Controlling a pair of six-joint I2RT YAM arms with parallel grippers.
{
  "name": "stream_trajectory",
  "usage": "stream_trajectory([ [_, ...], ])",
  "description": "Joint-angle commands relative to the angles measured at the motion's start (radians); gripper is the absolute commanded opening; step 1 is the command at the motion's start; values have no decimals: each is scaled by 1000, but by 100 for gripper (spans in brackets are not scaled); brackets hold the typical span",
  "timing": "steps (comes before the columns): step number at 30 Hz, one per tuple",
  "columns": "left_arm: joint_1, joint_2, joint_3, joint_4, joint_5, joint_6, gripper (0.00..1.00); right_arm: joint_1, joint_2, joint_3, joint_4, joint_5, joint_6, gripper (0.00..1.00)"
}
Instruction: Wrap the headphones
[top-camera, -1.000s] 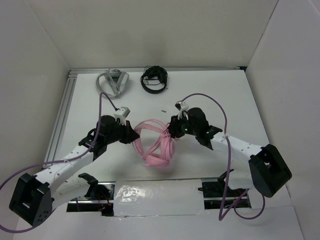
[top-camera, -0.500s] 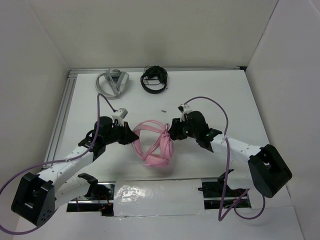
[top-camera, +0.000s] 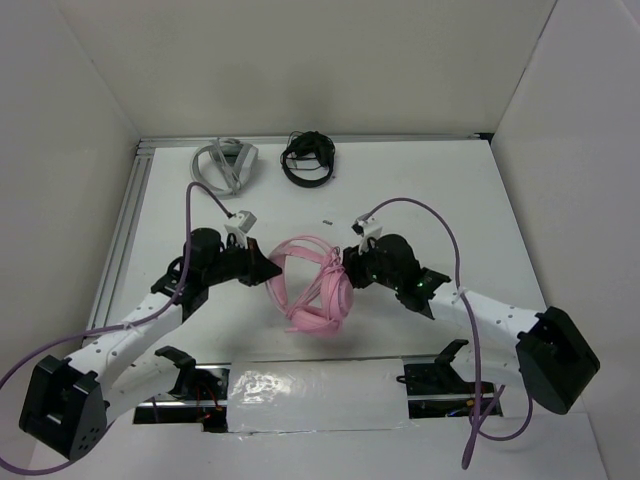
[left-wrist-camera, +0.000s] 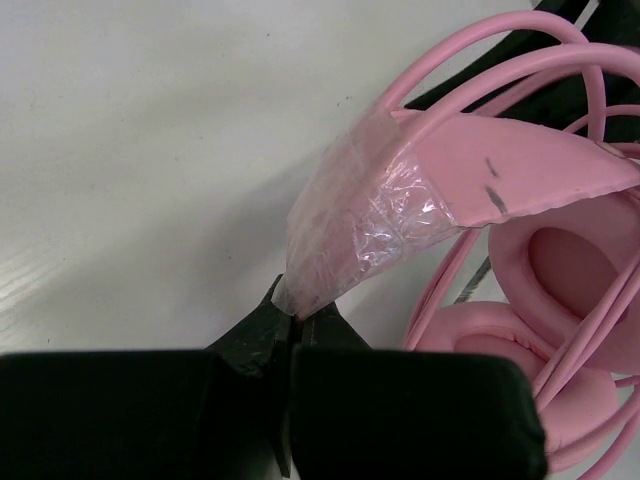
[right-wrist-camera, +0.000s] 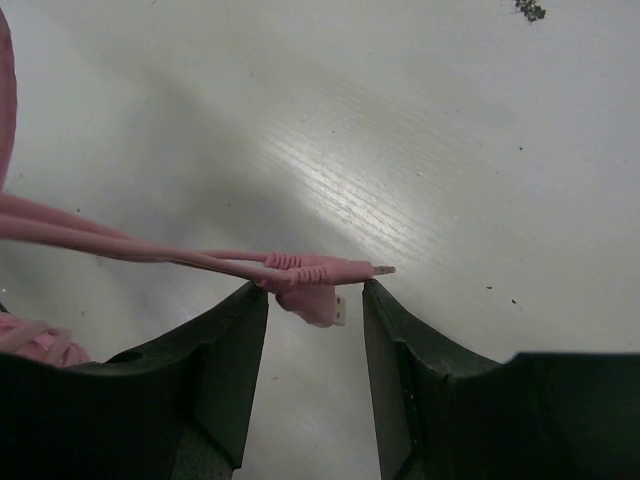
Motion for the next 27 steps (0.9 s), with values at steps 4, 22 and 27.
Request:
stream_trajectory([
  [4,6,-29,76,104,96,-56,0,52,-36,-47,127,71,-24,43],
  [22,67,34,-39,218,36,-253,0,81,176,-27,212,25,207,31],
  [27,75,41,-22,162,3,-213,0,89,112,-24,134,109,223,56],
])
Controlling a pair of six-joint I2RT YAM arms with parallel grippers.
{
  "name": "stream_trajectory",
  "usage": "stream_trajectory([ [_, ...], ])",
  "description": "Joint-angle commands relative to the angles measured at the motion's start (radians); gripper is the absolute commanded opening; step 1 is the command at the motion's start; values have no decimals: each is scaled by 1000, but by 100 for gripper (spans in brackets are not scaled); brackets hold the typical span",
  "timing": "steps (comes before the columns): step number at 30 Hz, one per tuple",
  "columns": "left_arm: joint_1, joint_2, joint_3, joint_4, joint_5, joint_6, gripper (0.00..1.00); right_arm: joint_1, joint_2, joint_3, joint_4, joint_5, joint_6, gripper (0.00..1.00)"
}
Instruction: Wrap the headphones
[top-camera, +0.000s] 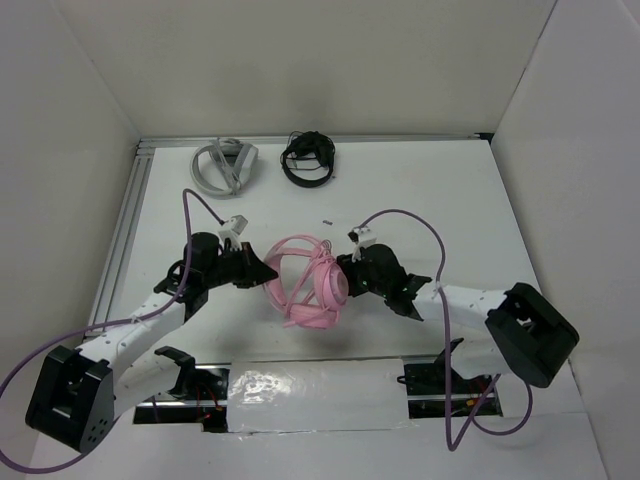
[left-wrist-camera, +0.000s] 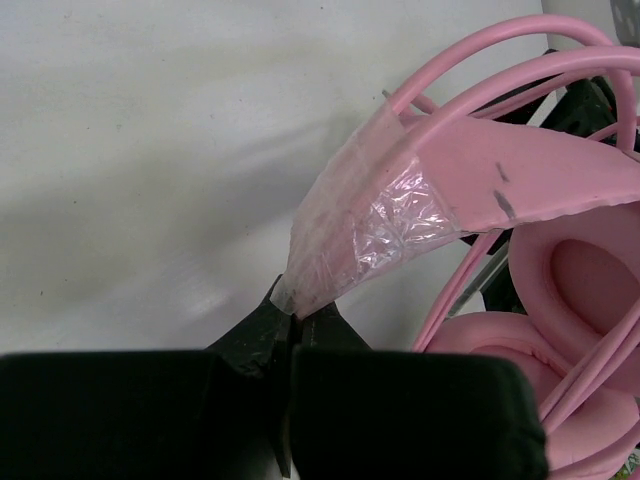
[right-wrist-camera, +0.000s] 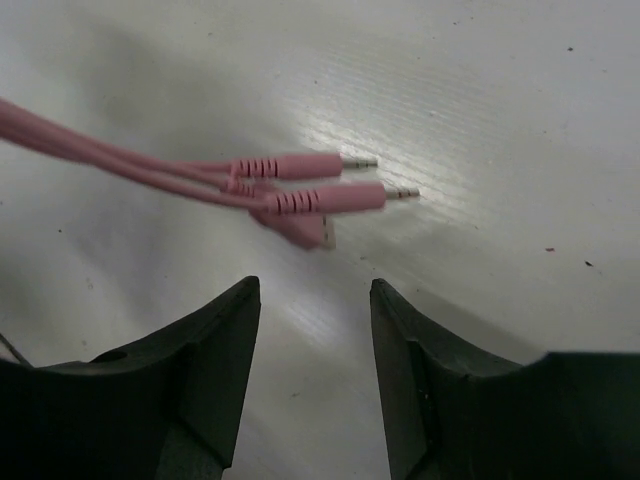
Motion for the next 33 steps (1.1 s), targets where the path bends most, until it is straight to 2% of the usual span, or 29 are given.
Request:
stream_trajectory([
  [1,11,-9,45,99,-8,-61,0,23,-92,52,-72,101,47,56],
  [3,13,-9,57,68,-22,-55,0,24,-147,92,-201,198,93,57],
  [4,16,-9,66,54,-28,-58,0,30,-166,103,-230,223,98,65],
  [6,16,-6,72,36,-30,-51,0,39,-219,120,-322,270,115,68],
  [9,18,-17,72,37,-23,-43,0,56,-301,121,-398,335,126,71],
  [10,21,-17,75,39,-20,-35,0,58,-327,117,-413,365,132,78],
  [11,19,-20,77,25,-23,-34,0,59,-348,112,-445,379,141,78],
  [12,22,-22,88,17,-30,-31,0,59,-394,109,-464,390,147,99],
  [18,19,-48,108,-27,-25,-1,0,56,-475,155,-511,542,167,100],
  [23,19,-66,102,-32,-4,23,0,17,-309,331,-510,621,150,100],
  [25,19,-77,97,-39,7,29,0,-37,-216,415,-504,551,130,100],
  [26,19,-81,91,-38,12,32,0,-104,-180,441,-498,433,129,100],
  [29,18,-98,79,-38,32,29,0,-189,-39,514,-449,190,90,100],
  [33,18,-98,85,-55,29,26,0,-175,162,603,-484,129,47,100],
])
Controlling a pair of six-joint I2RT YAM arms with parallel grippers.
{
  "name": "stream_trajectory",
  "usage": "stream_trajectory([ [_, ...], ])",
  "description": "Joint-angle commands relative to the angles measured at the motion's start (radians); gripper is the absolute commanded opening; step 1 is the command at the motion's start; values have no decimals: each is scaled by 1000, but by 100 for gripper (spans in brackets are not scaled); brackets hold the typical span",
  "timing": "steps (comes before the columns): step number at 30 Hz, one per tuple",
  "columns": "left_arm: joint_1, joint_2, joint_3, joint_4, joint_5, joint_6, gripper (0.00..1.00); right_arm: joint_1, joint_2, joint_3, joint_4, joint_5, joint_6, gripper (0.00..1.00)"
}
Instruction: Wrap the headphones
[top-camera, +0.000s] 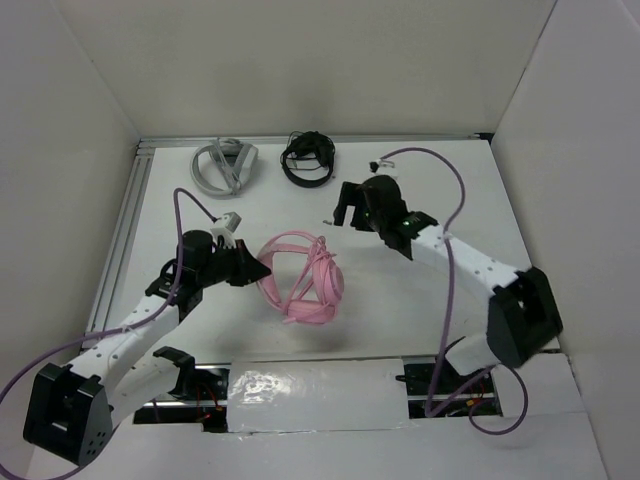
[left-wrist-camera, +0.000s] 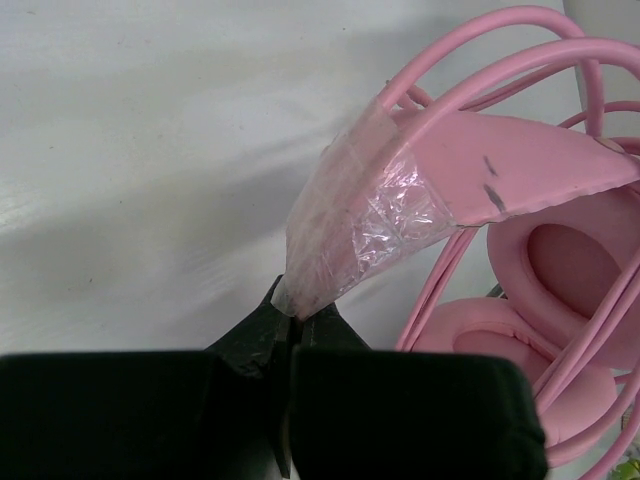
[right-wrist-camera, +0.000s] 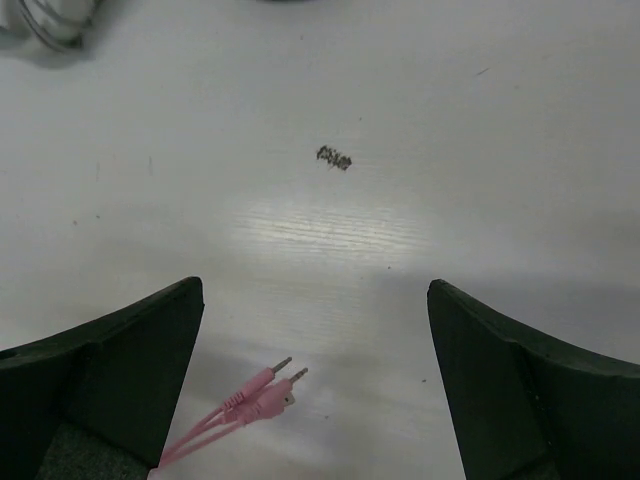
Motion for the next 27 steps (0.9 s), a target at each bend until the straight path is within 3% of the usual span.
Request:
stream_trajectory([
  [1,-2,-18,41,65,65,-25,0,17,167,82,-17,-155,-46,100],
  [6,-2,4,11,78,48,-28,0,23,292,102,74,-461,-46,100],
  [11,-2,9,-9,76,10,-36,0,58,321,88,117,-598,-39,99],
  [14,-1,30,-16,85,8,-38,0,66,335,62,150,-594,-20,100],
  [18,-1,50,-22,98,13,-36,0,67,327,93,63,-433,-41,100],
  [23,1,94,-16,114,11,-36,0,73,286,82,89,-524,-55,100],
  [27,-1,96,-23,136,37,-33,0,66,312,116,54,-489,-34,100],
])
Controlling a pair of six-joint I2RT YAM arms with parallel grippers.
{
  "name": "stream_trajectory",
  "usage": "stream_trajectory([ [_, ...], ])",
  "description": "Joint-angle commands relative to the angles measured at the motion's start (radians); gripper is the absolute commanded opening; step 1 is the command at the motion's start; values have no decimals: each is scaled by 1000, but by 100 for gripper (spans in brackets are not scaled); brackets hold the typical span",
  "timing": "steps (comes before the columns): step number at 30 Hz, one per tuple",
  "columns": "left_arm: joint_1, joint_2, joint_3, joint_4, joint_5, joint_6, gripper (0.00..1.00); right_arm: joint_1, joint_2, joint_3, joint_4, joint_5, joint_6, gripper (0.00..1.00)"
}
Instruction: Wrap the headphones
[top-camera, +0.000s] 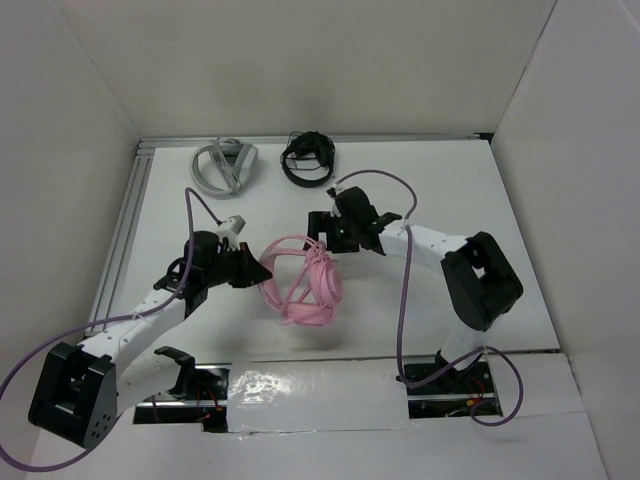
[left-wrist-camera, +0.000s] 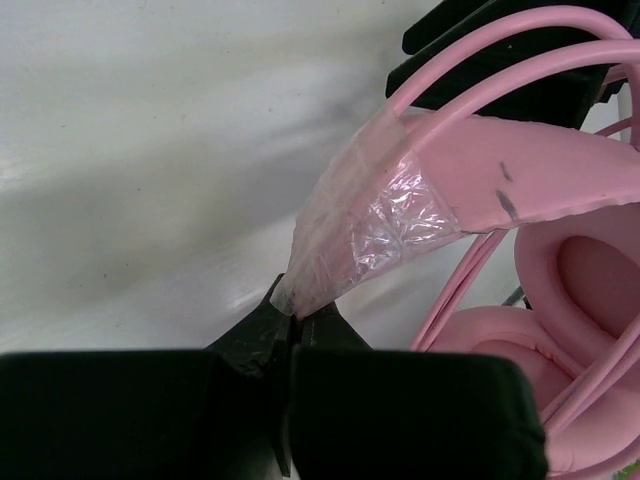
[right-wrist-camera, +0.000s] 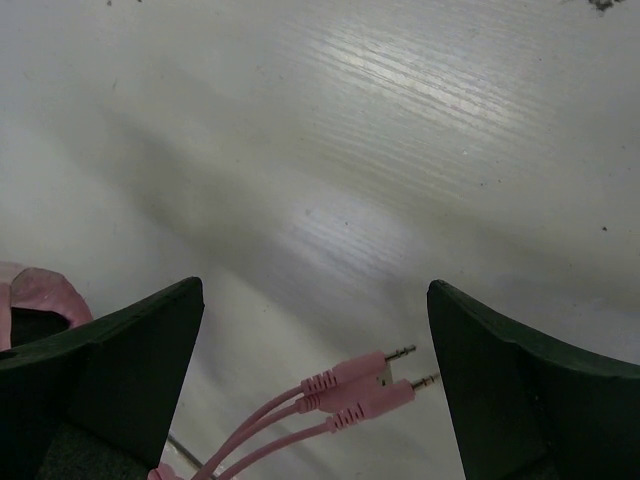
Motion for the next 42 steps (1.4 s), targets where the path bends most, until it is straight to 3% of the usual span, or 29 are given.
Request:
stream_trajectory([
  [1,-1,-13,2,84,49,-41,0,-9,0,98,-36,50,32,100],
  [6,-1,-69,-2,46,11,-44,0,-132,17,185,-152,181,132,100],
  [9,-1,-81,3,34,2,-51,0,-184,-8,184,-156,179,153,100],
  [14,13,-37,41,5,-41,-94,0,-240,-98,152,-216,317,172,100],
  [29,148,278,258,-29,72,-127,0,-261,-279,-6,-210,226,163,100],
  [42,192,434,370,-149,-61,-248,0,-258,-367,-75,-205,275,169,100],
])
